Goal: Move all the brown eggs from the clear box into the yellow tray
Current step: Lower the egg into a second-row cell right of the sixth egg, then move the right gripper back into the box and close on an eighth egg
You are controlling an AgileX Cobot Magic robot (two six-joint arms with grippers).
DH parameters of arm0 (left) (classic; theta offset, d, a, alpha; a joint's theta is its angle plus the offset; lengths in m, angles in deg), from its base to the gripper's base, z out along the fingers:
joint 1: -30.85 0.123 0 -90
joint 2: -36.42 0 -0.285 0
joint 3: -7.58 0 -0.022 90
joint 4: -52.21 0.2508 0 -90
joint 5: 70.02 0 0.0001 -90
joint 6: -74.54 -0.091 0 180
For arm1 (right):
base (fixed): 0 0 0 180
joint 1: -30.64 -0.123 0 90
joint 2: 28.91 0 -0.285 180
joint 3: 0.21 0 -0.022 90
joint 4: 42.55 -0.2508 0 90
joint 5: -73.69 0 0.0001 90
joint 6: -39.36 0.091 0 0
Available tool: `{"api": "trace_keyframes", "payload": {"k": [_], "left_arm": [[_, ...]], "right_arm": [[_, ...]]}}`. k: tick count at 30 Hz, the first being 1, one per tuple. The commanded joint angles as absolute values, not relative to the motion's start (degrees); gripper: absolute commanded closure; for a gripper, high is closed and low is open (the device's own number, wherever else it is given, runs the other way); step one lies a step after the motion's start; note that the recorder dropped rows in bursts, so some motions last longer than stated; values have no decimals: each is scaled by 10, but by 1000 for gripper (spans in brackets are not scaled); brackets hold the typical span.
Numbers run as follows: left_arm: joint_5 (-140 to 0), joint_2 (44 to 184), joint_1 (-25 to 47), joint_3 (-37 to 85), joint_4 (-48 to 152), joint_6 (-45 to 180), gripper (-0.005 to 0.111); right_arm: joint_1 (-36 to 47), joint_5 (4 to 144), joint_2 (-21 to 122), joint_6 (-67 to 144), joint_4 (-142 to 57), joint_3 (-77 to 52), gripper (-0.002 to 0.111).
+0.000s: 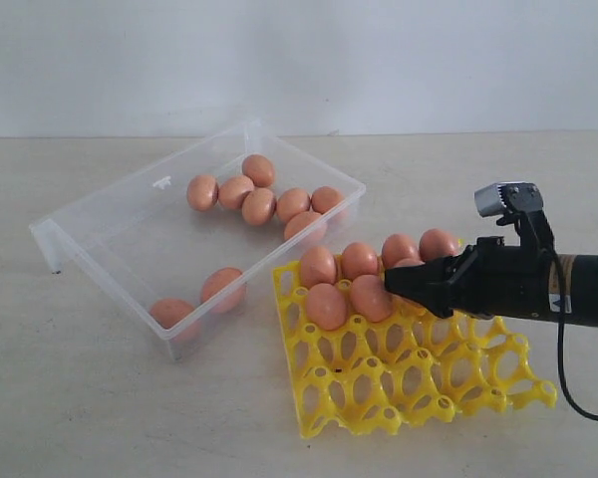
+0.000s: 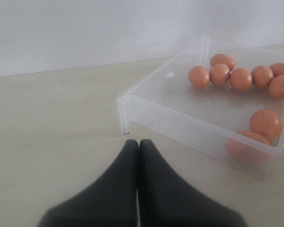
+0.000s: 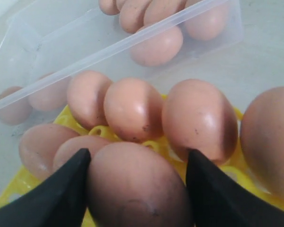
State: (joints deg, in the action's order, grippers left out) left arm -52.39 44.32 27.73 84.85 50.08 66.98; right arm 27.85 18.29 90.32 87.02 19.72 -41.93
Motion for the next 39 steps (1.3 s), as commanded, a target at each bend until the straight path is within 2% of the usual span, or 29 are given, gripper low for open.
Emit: {"api": "trace_keyframes", "payload": {"k": [1, 5, 8, 21, 35, 37, 39], "left_arm": [[-527, 442, 279, 848, 502, 670, 111], [-527, 442, 279, 848, 502, 670, 111], [-527, 442, 279, 848, 502, 670, 111], [-527, 442, 279, 848, 502, 670, 111], [-527, 442, 279, 848, 502, 670, 111], [-527, 442, 279, 848, 502, 670, 111], [-527, 442, 279, 848, 502, 670, 111]], "right_arm": [[276, 200, 904, 849, 184, -419, 86], [276, 175, 904, 849, 183, -419, 60], [276, 150, 904, 849, 183, -419, 52], [276, 121, 900, 850, 172, -419, 52], [276, 37, 814, 812, 1, -419, 52], [274, 37, 778, 815, -1, -414, 57], [266, 37, 743, 831, 3, -403, 69]]}}
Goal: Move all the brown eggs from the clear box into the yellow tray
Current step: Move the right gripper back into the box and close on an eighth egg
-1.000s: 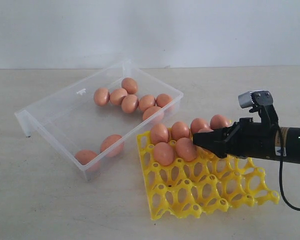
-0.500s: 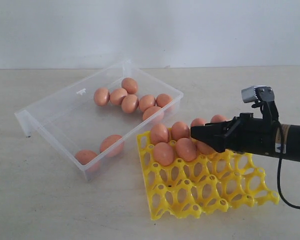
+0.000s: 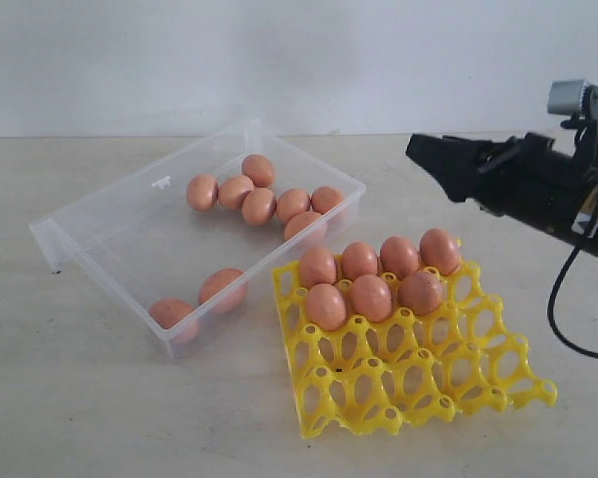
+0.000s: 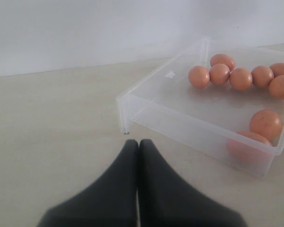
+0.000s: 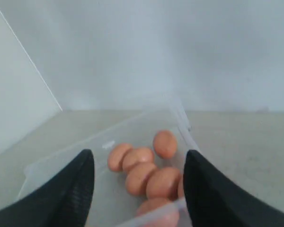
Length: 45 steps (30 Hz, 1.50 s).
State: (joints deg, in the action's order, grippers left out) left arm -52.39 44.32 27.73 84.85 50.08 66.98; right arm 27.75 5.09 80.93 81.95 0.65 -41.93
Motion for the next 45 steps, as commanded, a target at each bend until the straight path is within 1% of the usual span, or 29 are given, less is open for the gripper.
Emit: {"api": "trace_keyframes", "payload": {"k": [1, 3, 4, 5, 8, 11, 13, 14, 17, 20, 22, 24, 26, 29, 35, 37, 40, 42, 45], "left_arm": [[-527, 442, 279, 848, 502, 670, 111], [-527, 442, 279, 848, 502, 670, 111], [-527, 442, 279, 848, 502, 670, 111], [-527, 442, 279, 848, 502, 670, 111], [-527, 442, 279, 848, 502, 670, 111], [-527, 442, 279, 848, 502, 670, 111], [-527, 442, 279, 848, 502, 670, 111], [-527, 442, 279, 848, 502, 670, 111], [-527, 442, 279, 848, 502, 670, 111], [-527, 442, 279, 848, 502, 670, 111], [-527, 442, 279, 848, 502, 670, 111], [-527, 442, 279, 848, 502, 670, 111], [-527, 442, 279, 848, 502, 670, 111], [-527, 442, 279, 848, 502, 670, 111], [-527, 442, 279, 848, 502, 670, 111], [-527, 442, 279, 848, 502, 670, 111], [-527, 442, 279, 848, 502, 670, 111], [-527, 442, 279, 848, 502, 670, 111], [-527, 442, 279, 848, 502, 670, 111]], "right_arm": [[255, 37, 715, 840, 10, -393, 80], [232, 61, 673, 840, 30, -372, 96], [214, 97, 650, 840, 50, -352, 107], [192, 131, 629, 840, 62, -336, 108], [109, 326, 587, 828, 95, -266, 108], [10, 609, 583, 789, 108, -187, 108], [-52, 848, 607, 770, 108, -120, 108], [-72, 934, 626, 765, 104, -92, 108], [-92, 1177, 689, 692, 30, 15, 108], [-88, 1349, 757, 487, -176, 139, 108], [-87, 1431, 799, 394, -306, 210, 108], [-87, 1437, 842, 342, -391, 273, 108], [-87, 1437, 877, 332, -468, 326, 108], [-87, 1437, 918, 341, -524, 378, 108], [-87, 1258, 992, 409, -522, 394, 108], [-87, 1229, 1015, 419, -522, 394, 108], [-87, 1221, 1047, 422, -522, 394, 107], [-87, 1217, 1063, 422, -522, 394, 100], [-87, 1185, 1083, 422, -522, 394, 78]]}}
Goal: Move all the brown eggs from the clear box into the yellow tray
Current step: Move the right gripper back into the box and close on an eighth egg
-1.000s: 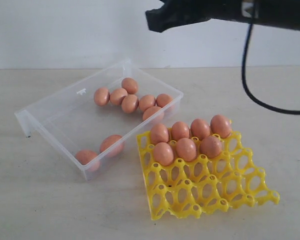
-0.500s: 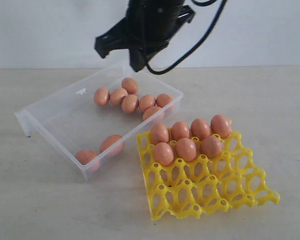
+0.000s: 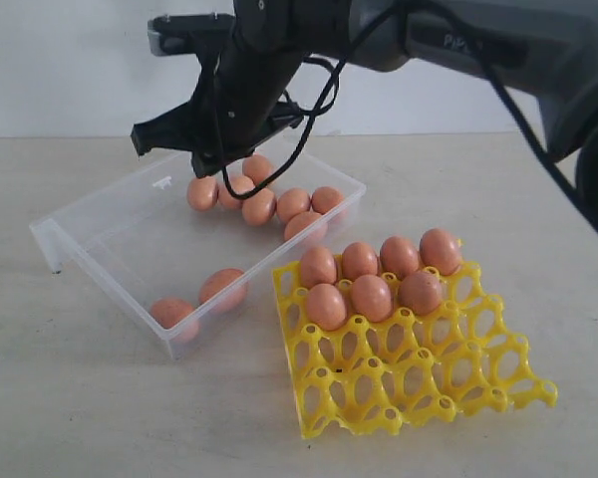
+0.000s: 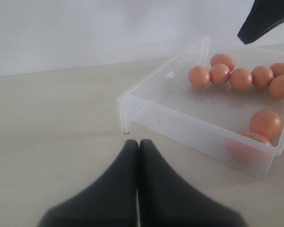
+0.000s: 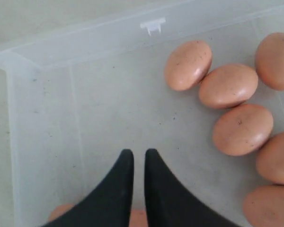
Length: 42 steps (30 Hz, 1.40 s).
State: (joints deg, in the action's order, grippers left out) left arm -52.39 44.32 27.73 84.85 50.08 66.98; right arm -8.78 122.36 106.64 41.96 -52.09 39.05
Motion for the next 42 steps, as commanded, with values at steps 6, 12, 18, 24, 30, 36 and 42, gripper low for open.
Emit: {"api": "trace_keyframes", "payload": {"k": [6, 12, 18, 24, 30, 36, 42], "left_arm": [[-527, 442, 279, 848, 502, 670, 111], [-527, 442, 279, 848, 502, 670, 111], [-525, 442, 279, 848, 502, 670, 111], [-526, 442, 279, 848, 502, 670, 111], [-526, 442, 279, 848, 502, 670, 111], [-526, 442, 279, 848, 502, 670, 111], [-526, 442, 279, 848, 502, 670, 111]], "right_arm": [[-87, 1057, 1103, 452, -534, 394, 51], [-77, 1030, 1114, 579, -498, 394, 52], [-56, 1097, 1146, 752, -405, 394, 52], [-52, 1078, 1156, 752, -402, 394, 52], [-52, 1083, 1160, 755, -368, 394, 52], [-52, 1122, 1181, 755, -354, 394, 52], [-52, 1118, 1203, 757, -356, 394, 52]]}}
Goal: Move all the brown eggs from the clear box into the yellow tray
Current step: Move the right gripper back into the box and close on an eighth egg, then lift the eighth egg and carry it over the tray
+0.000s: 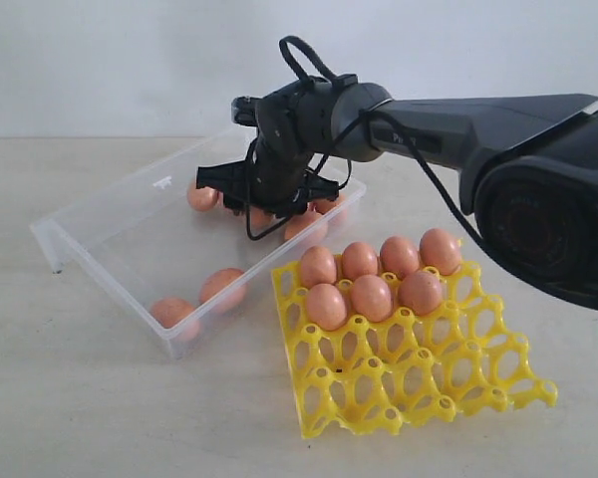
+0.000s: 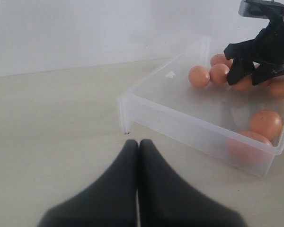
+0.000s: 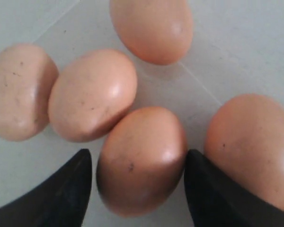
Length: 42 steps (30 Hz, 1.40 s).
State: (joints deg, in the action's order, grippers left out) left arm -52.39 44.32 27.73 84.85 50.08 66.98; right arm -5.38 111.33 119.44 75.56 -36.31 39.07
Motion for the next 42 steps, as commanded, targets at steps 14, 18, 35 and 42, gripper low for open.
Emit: {"api": "trace_keyframes", "payload": {"k": [14, 18, 35, 42], "left_arm": [[-526, 442, 279, 848, 502, 670, 111], [-526, 442, 279, 848, 502, 670, 111], [-526, 442, 279, 848, 502, 670, 111], [-526, 442, 279, 848, 502, 670, 111]], "right_arm": [[-53, 1146, 1207, 748, -373, 394, 109], [-53, 1161, 1203, 675, -420, 394, 109], [-200, 1008, 975, 555, -198, 292, 109], [-190, 839, 791, 586, -197, 4, 109]]}}
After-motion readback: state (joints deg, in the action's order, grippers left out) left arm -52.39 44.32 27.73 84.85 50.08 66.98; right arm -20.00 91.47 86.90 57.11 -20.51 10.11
